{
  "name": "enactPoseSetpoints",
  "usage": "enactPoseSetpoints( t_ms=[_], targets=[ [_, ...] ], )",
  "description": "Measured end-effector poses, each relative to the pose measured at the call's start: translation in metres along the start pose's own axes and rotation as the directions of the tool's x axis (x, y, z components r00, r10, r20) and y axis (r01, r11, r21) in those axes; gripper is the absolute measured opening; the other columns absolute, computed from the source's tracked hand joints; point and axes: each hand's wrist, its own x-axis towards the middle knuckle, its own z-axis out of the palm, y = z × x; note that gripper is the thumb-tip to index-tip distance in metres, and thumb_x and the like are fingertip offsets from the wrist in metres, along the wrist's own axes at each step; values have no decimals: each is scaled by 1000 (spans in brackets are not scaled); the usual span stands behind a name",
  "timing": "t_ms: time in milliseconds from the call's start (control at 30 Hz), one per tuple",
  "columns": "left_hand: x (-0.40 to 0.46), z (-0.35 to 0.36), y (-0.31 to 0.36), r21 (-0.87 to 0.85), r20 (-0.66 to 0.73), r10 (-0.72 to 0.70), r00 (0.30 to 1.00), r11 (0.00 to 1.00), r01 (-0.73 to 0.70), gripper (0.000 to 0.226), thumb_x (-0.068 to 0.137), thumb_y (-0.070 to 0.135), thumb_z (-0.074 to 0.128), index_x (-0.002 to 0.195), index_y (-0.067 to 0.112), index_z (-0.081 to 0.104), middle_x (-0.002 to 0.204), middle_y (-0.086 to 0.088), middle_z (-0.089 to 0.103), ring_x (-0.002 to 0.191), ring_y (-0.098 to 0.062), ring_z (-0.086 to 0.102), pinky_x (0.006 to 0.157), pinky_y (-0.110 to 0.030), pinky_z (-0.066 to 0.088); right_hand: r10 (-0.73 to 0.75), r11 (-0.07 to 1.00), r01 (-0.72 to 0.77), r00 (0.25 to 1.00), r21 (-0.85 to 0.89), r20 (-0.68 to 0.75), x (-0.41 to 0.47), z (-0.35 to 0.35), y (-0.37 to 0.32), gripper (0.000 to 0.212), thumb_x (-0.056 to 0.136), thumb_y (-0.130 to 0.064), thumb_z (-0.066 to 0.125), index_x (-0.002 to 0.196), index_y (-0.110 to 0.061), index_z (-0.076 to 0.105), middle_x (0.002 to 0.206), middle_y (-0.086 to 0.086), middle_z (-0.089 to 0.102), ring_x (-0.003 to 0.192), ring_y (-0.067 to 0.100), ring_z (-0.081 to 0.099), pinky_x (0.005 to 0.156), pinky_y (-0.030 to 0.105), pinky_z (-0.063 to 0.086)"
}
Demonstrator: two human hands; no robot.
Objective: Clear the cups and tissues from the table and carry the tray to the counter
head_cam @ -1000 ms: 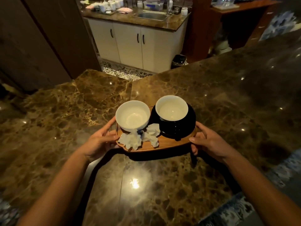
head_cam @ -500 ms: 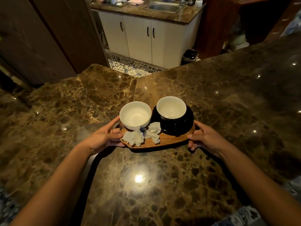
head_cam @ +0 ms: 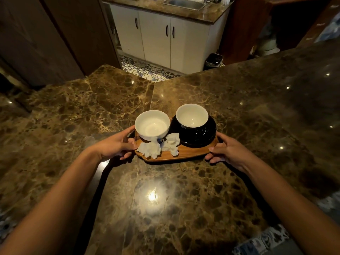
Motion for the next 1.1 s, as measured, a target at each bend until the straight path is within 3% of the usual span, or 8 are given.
enactPoseSetpoints(
  t_ms=[100, 300, 500, 733, 867, 1033, 1100],
  targets=[
    [-1, -2, 0, 57, 2, -13, 1000, 998, 12, 90, 96, -10, 56, 162, 34, 14, 67, -12, 47, 48, -16, 48, 41, -26, 39, 2, 1000, -2, 1000, -6, -13, 0, 2, 1, 76, 92, 10, 60, 155, -18, 28, 87, 22, 72, 79, 31, 74, 64, 33, 63],
    [-5, 0, 15, 213, -30, -76, 997, 974, 80, 89, 99, -4, 58, 159, 40, 10, 73, -14, 68, 42, -13, 45, 41, -23, 34, 12, 1000, -12, 998, 7, -60, -3, 7, 2, 80, 92, 13, 57, 157, -17, 21, 81, 23, 72, 71, 29, 75, 65, 35, 64],
    [-10, 6, 17, 169, -43, -89, 995, 981, 95, 88, 99, -5, 56, 160, 37, 8, 76, -16, 66, 54, -19, 62, 44, -27, 45, 33, 986, -42, 998, -161, -59, -7, 6, -8, 82, 92, 10, 59, 158, -18, 19, 90, 30, 70, 56, 19, 66, 49, 28, 57],
    [-15, 14, 17, 155, -74, -71, 995, 985, 82, 86, 99, -7, 55, 161, 34, 12, 73, -18, 65, 58, -25, 67, 47, -31, 51, 1, 968, -31, 992, -247, -122, -8, 8, -1, 85, 91, 8, 62, 157, -24, 21, 75, 21, 70, 52, 20, 64, 43, 29, 51],
    [-19, 17, 11, 128, -151, -62, 987, 988, 81, 88, 99, -7, 56, 162, 35, 10, 72, -18, 64, 61, -29, 70, 51, -35, 57, -38, 966, -5, 986, -259, -162, -12, 12, 2, 83, 91, 6, 65, 157, -21, 23, 76, 21, 71, 55, 23, 67, 46, 32, 54],
    [-31, 31, 6, 136, -315, -32, 948, 988, 79, 87, 98, -1, 62, 164, 20, 10, 77, -14, 71, 62, -27, 71, 56, -37, 61, -29, 979, -18, 973, -204, -229, -20, 15, 4, 83, 88, 0, 71, 156, -16, 26, 84, 20, 74, 60, 23, 68, 51, 33, 56],
    [-41, 39, 6, 173, -352, -15, 936, 982, 81, 88, 97, 3, 65, 164, 17, 8, 85, -12, 73, 66, -26, 71, 58, -36, 62, -42, 978, -16, 962, -210, -269, -30, 20, 4, 72, 90, -7, 70, 151, -15, 33, 88, 19, 73, 60, 21, 67, 50, 32, 55]
  ],
)
